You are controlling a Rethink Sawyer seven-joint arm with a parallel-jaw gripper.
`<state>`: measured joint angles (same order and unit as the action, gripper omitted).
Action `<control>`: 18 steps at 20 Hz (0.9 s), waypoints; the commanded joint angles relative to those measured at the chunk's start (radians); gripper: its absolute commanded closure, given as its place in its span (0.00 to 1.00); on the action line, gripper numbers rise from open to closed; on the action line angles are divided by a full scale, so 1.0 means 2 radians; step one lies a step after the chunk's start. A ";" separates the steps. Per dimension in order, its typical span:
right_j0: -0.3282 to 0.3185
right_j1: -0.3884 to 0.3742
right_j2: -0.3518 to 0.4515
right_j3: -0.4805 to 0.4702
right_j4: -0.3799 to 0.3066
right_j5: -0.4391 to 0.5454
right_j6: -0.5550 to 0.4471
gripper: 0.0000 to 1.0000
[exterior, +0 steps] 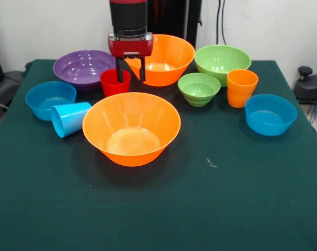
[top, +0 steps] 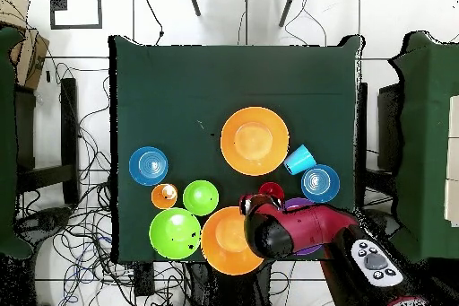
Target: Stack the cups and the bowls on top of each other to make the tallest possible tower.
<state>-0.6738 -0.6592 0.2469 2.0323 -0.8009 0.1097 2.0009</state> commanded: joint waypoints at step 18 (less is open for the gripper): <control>-0.044 0.045 -0.038 -0.019 -0.031 0.030 -0.012 0.00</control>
<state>-0.7436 -0.6524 0.1634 2.0351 -0.7982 0.1117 2.0009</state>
